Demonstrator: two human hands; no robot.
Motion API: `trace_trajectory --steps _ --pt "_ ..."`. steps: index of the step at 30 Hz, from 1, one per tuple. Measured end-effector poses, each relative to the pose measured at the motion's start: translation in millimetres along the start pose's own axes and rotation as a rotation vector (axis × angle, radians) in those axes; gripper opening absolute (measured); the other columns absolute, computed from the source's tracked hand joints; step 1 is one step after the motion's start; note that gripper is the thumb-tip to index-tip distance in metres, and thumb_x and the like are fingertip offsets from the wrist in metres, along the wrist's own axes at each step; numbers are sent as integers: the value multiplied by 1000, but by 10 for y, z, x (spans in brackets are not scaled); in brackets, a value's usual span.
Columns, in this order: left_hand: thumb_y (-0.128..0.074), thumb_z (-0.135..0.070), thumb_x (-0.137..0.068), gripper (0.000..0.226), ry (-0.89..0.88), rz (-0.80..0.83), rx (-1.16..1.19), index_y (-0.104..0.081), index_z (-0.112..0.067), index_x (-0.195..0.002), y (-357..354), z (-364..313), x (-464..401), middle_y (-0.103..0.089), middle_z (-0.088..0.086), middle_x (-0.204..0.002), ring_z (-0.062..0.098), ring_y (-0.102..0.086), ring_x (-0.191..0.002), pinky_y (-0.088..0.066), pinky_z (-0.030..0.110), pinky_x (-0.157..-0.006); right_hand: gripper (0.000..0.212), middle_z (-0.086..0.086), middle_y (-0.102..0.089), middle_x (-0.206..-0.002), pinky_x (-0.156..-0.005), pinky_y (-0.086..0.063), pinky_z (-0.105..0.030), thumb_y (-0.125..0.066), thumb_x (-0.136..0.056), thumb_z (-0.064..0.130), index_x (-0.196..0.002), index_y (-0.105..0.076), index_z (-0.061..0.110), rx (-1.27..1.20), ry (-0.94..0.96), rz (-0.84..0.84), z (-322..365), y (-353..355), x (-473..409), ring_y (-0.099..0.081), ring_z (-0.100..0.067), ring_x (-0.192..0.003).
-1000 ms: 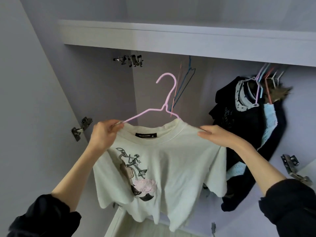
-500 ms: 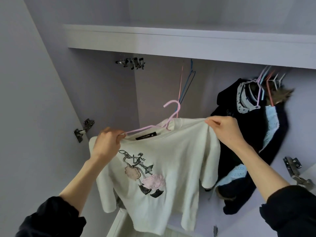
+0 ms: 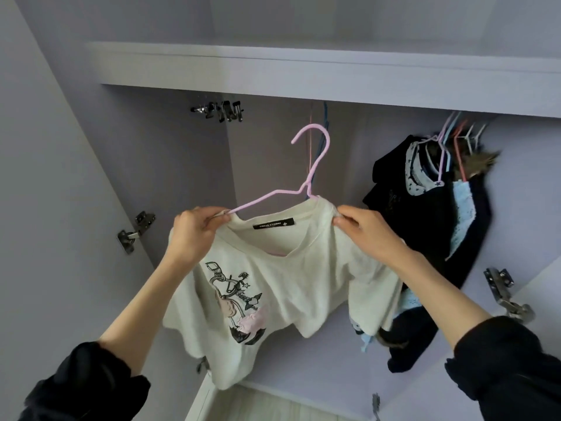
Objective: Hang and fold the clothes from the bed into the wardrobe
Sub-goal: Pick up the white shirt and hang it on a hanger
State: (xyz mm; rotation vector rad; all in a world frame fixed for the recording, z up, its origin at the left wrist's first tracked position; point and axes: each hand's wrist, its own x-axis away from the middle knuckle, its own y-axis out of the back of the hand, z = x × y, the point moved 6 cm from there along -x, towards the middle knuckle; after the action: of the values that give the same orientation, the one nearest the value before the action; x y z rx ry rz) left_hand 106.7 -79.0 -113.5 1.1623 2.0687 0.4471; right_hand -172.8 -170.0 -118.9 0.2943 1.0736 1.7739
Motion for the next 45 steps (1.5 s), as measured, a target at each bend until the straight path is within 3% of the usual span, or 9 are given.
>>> trace_trajectory --steps 6,15,18,22,26,30,32,41,45 --pt "-62 -11 -89 15 -24 123 53 -75 -17 -95 17 -140 36 -42 -12 -40 9 -26 -38 -22 13 -40 42 10 -39 -58 -59 -31 -22 -49 -96 14 -61 -36 33 -54 98 -22 156 -189 8 -40 -4 -59" --pt "-62 -16 -90 16 -68 78 -26 -73 -6 -93 -13 -198 30 -58 22 -68 24 -38 -61 -33 13 -57 34 10 -47 -57 -58 -32 -19 -54 -93 11 -64 -46 27 -62 167 -111 255 -88 -39 -44 -3 -60" --pt "-61 -16 -91 16 -17 -26 -41 -72 -3 -91 51 -52 61 -50 6 -53 22 -37 -53 -33 14 -54 14 1 -58 -70 -68 -36 -29 -58 -91 11 -79 -65 8 76 135 -109 30 73 -37 -44 -4 -65" --pt "-58 -13 -92 19 4 -119 -72 -68 1 -85 168 89 84 -36 -2 -47 18 -29 -46 -30 18 -48 17 2 -68 -85 -81 -41 -28 -54 -92 8 -91 -71 13 124 -89 -265 -488 572 109 -61 -21 -86" --pt "-56 -13 -93 18 -39 -127 -75 -68 -1 -86 127 -54 76 -48 14 -54 32 -39 -52 -29 28 -53 33 7 -59 -116 -99 -40 -29 -58 -92 19 -125 -58 18 22 -161 50 -516 238 171 -52 -12 -113" --pt "-57 -11 -93 17 -93 -140 -86 -69 -1 -87 128 -176 70 -55 17 -60 39 -47 -59 -30 33 -58 17 -6 -61 -80 -66 -40 -22 -57 -92 17 -93 -63 1 66 -227 30 -668 42 214 -55 -24 -79" --pt "-57 -11 -93 17 -83 -152 -95 -68 -1 -87 172 -125 85 -51 8 -53 29 -43 -51 -30 29 -55 14 -5 -67 -78 -70 -44 -25 -60 -90 17 -90 -66 4 78 -220 -38 -703 111 256 -61 -22 -78" --pt "-55 -10 -93 19 -90 -131 -167 -69 2 -90 232 78 150 -62 14 -70 30 -49 -60 -33 30 -59 21 2 -69 -98 -85 -46 -11 -59 -90 9 -109 -69 7 -346 -234 13 -548 267 212 -63 6 -86" --pt "-52 -6 -95 17 -13 -157 -44 -68 -1 -94 165 10 209 -53 -3 -60 13 -43 -53 -34 14 -52 22 -3 -72 -103 -93 -48 -32 -52 -96 20 -105 -71 16 -565 -350 57 -693 252 330 -65 -18 -101"
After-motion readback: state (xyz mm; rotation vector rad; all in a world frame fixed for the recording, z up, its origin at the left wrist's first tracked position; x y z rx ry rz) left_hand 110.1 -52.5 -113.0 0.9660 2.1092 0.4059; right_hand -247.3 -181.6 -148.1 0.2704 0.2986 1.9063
